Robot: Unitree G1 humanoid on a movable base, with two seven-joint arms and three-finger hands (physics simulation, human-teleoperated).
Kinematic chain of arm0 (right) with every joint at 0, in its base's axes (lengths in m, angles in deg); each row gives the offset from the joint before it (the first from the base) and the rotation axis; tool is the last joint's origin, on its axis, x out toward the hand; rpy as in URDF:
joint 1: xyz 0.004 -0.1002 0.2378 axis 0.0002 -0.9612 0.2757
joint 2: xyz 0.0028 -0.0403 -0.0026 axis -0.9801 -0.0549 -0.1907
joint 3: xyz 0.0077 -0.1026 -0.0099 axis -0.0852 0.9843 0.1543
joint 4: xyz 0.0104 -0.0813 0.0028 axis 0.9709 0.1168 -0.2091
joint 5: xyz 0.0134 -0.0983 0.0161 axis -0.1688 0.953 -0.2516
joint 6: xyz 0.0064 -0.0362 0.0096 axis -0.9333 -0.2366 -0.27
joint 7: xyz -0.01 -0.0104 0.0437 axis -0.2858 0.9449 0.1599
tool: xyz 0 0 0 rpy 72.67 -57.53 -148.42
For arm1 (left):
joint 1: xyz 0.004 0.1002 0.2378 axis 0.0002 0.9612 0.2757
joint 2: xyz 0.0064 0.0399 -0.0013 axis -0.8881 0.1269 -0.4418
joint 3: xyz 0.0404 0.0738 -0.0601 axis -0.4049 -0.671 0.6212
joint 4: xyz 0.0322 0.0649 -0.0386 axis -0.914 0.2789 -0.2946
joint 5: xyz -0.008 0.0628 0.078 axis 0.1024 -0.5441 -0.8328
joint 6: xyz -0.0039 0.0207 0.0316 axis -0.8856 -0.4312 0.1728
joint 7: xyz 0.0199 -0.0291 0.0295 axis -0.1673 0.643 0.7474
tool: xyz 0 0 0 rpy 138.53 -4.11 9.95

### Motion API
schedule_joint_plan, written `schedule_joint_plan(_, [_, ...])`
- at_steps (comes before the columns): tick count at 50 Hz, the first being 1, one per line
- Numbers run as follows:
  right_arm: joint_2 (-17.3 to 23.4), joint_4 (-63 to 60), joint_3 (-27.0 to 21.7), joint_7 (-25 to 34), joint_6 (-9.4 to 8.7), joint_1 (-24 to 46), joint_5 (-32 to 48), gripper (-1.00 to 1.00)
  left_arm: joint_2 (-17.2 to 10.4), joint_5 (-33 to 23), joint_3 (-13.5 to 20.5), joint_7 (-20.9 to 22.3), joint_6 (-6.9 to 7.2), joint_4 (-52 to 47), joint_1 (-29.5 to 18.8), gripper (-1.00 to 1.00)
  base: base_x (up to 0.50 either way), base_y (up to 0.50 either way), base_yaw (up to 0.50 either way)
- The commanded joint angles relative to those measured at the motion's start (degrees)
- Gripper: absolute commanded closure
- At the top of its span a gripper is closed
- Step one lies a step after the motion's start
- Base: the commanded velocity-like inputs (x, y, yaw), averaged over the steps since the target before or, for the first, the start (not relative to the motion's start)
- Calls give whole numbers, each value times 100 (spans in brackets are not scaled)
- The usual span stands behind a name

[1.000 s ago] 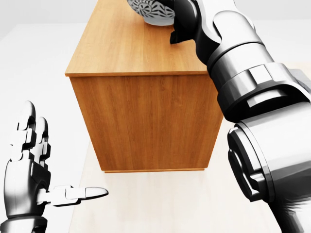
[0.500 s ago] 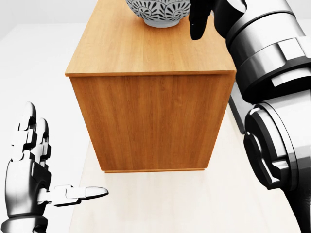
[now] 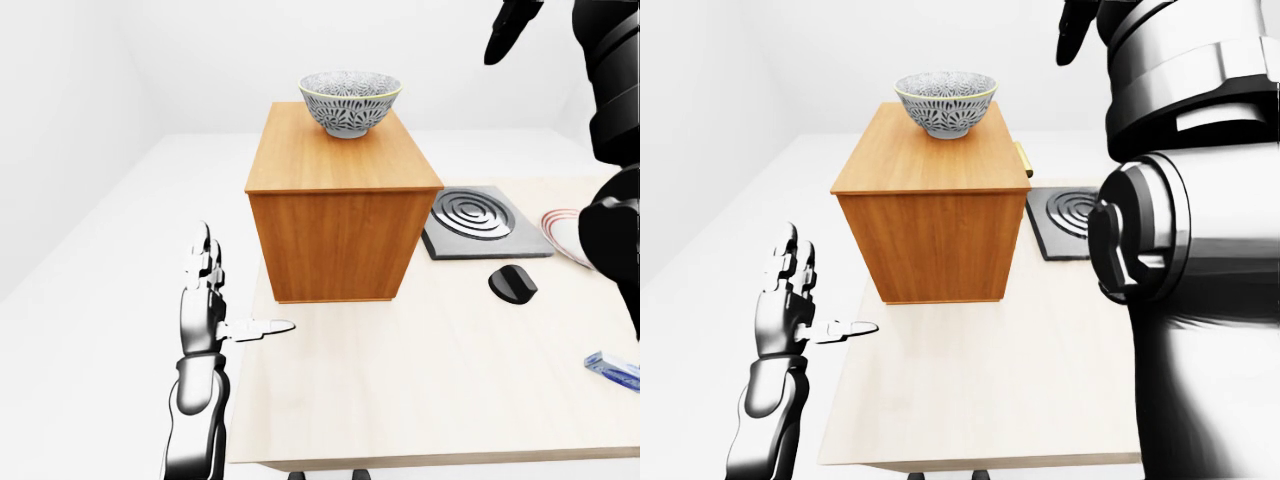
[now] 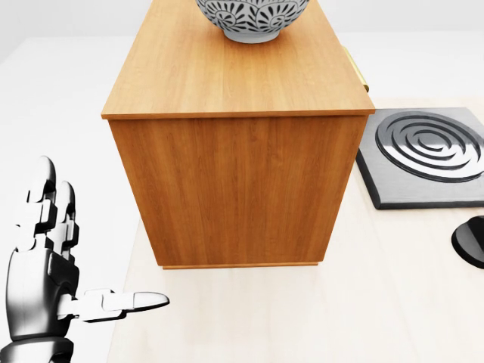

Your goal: Put the bowl on the top of the cabinet.

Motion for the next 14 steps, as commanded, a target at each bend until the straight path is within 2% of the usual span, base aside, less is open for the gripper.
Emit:
schedule_joint_plan(1, [637,12,-128,139,0,524,377,-100,-1,-8,-1,2,0,148,-42,-100,0,0,0])
schedule_joint_plan(8, [868,7,-360,192,0,770,397,-100,-11,5,53,-38,0,286,-108,-100,0,0,0])
schedule_joint_plan(14, [1139,9,-353,129,0,887,527,-100,-16,-1,88,-91,0,385,-155,-100,0,0,0])
